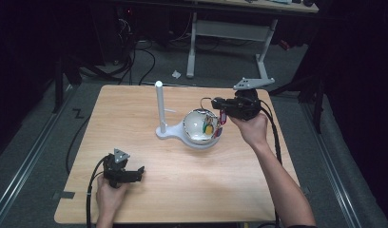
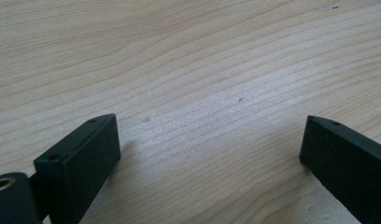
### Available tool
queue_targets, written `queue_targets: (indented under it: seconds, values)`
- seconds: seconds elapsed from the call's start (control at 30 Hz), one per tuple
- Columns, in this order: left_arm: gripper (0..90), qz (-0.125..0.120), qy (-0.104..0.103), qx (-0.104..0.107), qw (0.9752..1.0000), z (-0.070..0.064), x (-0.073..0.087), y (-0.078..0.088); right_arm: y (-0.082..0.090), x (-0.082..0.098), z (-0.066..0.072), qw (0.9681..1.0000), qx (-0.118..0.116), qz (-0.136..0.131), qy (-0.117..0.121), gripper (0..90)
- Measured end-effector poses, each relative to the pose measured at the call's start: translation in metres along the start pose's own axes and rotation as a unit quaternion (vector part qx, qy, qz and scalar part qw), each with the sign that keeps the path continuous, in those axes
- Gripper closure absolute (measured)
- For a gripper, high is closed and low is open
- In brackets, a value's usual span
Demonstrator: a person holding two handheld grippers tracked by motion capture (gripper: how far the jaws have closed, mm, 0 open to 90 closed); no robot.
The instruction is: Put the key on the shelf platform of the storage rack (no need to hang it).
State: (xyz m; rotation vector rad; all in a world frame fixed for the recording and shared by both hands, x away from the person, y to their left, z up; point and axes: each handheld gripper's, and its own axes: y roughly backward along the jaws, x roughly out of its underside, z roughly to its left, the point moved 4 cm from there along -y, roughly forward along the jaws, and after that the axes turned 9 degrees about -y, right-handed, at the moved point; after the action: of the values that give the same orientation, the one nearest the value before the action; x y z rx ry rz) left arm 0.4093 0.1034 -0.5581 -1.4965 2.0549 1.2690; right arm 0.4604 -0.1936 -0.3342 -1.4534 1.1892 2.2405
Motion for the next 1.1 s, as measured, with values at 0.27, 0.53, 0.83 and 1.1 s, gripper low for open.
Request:
queue_targets:
  seconds: [0.27, 0.53, 0.83, 1.1]
  values:
    - [5.4, -0.001, 0.002, -0.002, 1.0, 0.0, 0.0, 0.0, -0.014, -0.003, -0.001, 1.0, -0.001, 0.002, -0.003, 83.2]
    - [5.5, 0.001, 0.005, -0.001, 1.0, 0.0, 0.0, 0.0, -0.029, -0.003, -0.002, 1.0, 0.0, 0.007, -0.006, 83.2]
    - [5.5, 0.0, 0.005, -0.002, 1.0, 0.0, 0.0, 0.0, -0.047, 0.005, -0.004, 0.9998, 0.002, 0.018, -0.006, 83.1]
    - [5.6, 0.0, 0.01, -0.004, 0.9999, -0.001, 0.0, 0.0, -0.063, 0.017, -0.007, 0.9993, 0.003, 0.036, -0.005, 83.1]
